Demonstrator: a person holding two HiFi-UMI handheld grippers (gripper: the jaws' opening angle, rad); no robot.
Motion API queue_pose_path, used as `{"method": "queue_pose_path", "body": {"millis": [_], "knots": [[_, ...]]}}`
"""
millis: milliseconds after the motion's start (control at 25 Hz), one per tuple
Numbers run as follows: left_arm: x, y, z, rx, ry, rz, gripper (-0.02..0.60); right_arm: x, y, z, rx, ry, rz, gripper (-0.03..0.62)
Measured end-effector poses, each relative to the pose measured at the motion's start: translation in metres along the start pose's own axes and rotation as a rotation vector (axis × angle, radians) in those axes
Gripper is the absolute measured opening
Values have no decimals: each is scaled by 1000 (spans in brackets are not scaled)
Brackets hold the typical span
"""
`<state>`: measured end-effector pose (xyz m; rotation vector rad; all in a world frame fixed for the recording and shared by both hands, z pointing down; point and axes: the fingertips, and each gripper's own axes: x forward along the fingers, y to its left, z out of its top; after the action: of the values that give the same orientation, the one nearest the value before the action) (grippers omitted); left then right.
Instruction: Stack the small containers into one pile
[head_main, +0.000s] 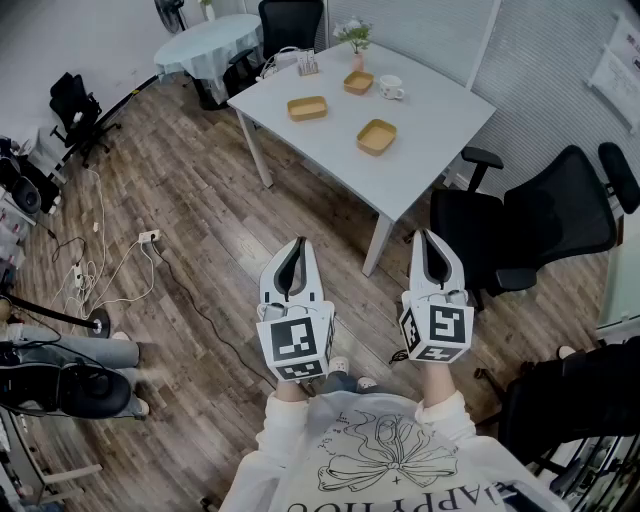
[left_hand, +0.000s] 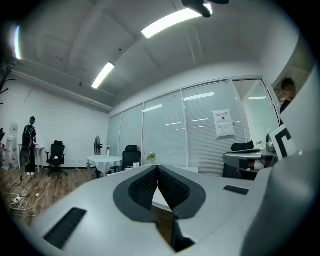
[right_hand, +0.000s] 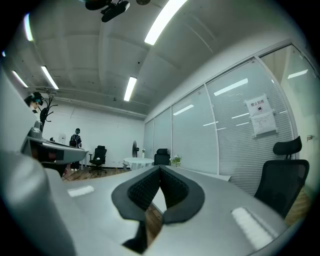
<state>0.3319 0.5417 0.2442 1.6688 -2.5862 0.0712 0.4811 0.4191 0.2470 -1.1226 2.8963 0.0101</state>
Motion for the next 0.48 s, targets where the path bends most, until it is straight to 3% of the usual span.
{"method": "queue_pose_path", "body": {"millis": [480], "knots": [[20,12,-6,4,2,-13,6,18,2,-10,10,5,-18,11]]}}
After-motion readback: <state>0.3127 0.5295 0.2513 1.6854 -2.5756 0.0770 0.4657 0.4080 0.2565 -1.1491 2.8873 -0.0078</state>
